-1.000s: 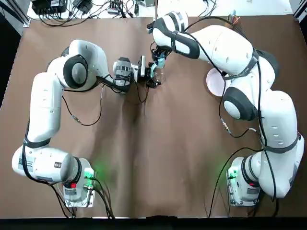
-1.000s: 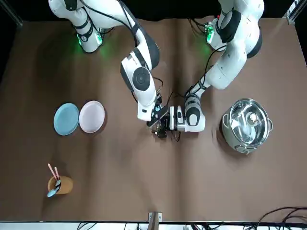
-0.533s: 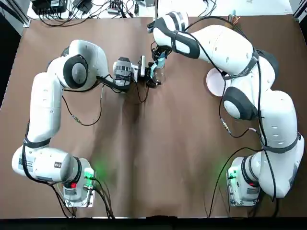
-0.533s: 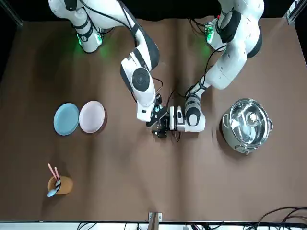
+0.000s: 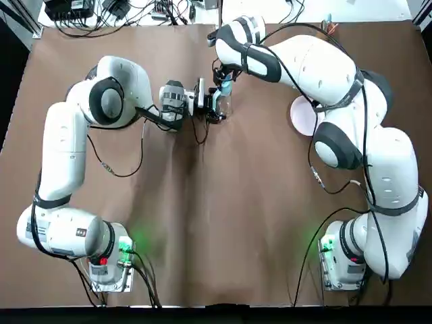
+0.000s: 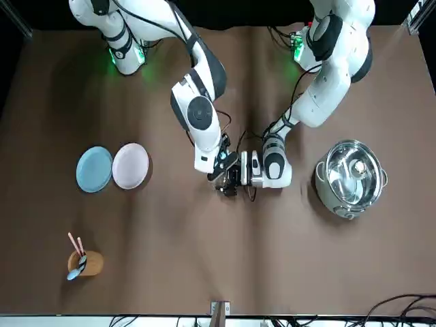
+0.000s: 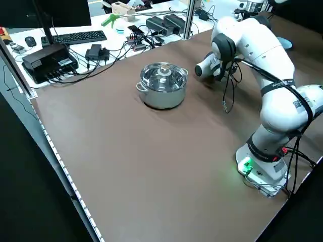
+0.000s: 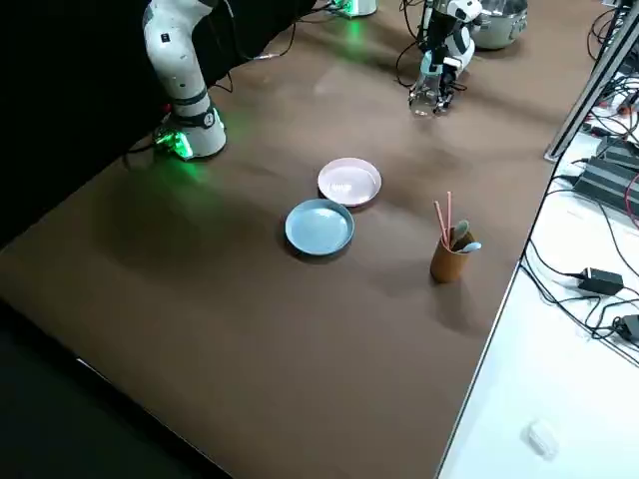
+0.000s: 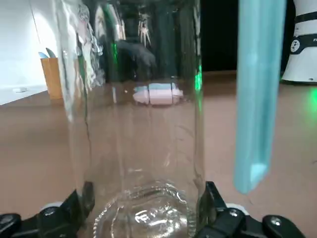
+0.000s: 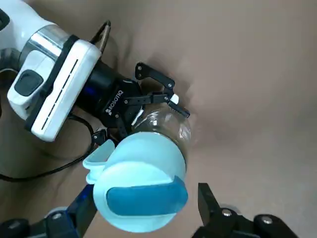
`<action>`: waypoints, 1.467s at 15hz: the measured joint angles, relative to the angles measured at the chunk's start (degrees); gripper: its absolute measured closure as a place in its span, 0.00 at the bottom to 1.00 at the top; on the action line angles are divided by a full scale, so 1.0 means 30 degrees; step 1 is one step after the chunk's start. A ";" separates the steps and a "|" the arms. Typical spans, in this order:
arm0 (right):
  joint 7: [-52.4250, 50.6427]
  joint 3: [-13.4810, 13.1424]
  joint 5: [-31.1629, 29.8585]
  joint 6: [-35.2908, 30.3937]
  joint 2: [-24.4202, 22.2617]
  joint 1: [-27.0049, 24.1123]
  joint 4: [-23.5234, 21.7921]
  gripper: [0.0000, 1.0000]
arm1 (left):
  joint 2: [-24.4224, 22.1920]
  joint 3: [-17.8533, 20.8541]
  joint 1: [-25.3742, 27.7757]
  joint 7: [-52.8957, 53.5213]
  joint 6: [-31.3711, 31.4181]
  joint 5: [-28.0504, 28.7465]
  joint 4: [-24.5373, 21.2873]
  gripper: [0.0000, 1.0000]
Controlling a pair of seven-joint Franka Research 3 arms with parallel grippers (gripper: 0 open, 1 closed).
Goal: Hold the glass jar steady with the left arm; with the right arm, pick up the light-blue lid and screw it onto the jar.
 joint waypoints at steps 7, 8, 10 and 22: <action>0.0294 0.0001 0.0000 -0.0021 0.0000 0.0001 0.0036 0.05 | 0.0000 0.0030 0.0015 0.0000 0.0000 0.0000 0.0029 0.05; 0.0350 0.0001 0.0000 -0.0022 0.0000 0.0001 0.0038 0.06 | 0.0000 0.0034 0.0017 0.0000 0.0000 0.0000 0.0034 0.05; 0.0649 0.0000 0.0001 -0.0021 0.0000 0.0000 0.0043 0.09 | 0.0000 0.0039 0.0018 0.0000 0.0000 0.0000 0.0038 0.05; 0.2295 0.0030 0.0005 -0.0005 0.0018 0.0060 0.0180 0.32 | 0.0002 0.0058 0.0031 -0.0050 0.0001 0.0003 0.0066 0.05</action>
